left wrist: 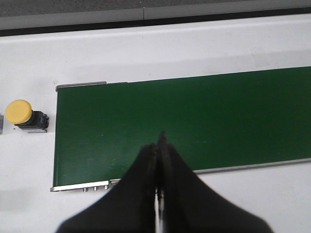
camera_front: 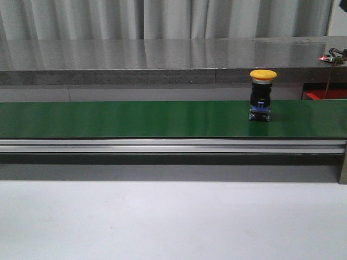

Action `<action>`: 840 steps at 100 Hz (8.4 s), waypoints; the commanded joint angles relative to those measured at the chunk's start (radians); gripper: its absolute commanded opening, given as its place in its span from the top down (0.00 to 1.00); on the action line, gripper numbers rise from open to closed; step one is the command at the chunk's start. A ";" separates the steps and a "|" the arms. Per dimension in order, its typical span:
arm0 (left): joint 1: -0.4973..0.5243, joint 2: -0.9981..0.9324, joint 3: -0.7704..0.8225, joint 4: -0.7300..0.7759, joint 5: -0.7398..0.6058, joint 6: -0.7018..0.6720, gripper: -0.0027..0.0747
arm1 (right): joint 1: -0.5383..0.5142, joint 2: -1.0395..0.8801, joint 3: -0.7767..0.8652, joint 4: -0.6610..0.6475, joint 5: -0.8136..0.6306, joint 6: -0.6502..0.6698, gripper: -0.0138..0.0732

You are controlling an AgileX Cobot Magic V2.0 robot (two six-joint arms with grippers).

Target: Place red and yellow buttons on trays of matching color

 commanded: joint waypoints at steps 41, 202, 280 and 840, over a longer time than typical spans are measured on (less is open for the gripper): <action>-0.004 -0.026 -0.024 -0.030 -0.049 -0.005 0.99 | 0.215 0.023 -0.021 0.002 -0.027 -0.014 0.18; -0.004 -0.026 -0.024 -0.030 -0.049 -0.005 0.99 | 0.055 -0.080 0.161 -0.193 0.006 0.077 0.64; -0.004 -0.026 -0.024 -0.030 -0.049 -0.005 0.99 | -0.427 -0.160 0.424 -0.183 -0.265 0.183 0.64; 0.503 0.662 -0.124 0.156 -0.301 -0.016 0.70 | 0.053 -0.602 0.591 -0.080 -0.277 0.110 0.93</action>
